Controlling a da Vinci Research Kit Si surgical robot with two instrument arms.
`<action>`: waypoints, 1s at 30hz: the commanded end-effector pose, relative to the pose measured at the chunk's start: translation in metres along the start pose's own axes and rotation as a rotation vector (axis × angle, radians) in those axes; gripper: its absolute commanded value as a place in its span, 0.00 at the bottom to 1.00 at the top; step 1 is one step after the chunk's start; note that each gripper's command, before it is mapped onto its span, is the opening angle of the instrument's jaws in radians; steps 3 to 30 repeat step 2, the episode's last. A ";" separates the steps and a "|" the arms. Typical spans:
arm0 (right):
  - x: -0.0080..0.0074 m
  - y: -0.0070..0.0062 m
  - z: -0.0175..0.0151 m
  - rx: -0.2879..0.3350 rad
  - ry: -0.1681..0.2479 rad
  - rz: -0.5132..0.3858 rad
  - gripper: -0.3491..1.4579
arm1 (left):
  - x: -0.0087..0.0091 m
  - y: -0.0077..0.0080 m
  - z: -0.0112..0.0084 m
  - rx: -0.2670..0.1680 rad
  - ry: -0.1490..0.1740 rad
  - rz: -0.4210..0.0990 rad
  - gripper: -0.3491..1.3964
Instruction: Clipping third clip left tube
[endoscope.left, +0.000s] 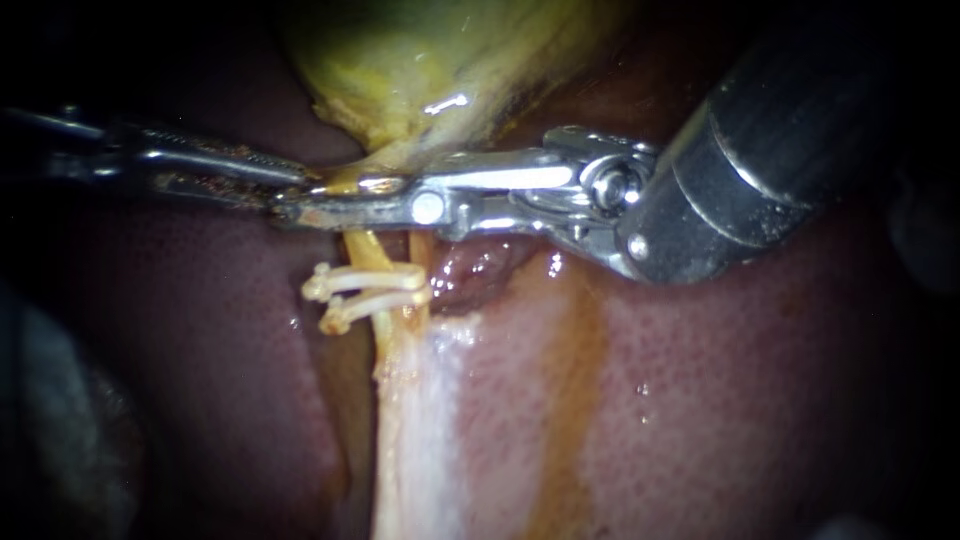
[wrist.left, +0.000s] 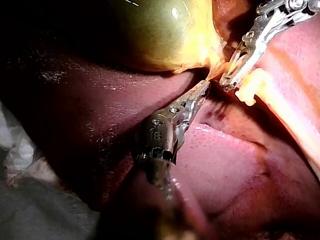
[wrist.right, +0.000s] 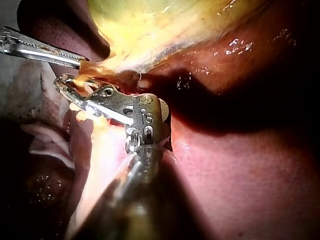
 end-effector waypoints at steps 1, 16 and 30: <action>0.0000 0.0000 0.0000 0.000 0.000 0.000 0.00 | 0.0000 0.0000 0.0000 0.001 0.000 0.000 0.00; 0.0000 0.0001 0.0000 0.000 0.000 0.006 0.00 | 0.0000 0.0000 0.0000 0.001 0.000 0.000 0.00; 0.0000 0.0001 0.0000 0.000 0.000 0.006 0.00 | 0.0000 0.0000 0.0000 0.001 0.000 0.000 0.00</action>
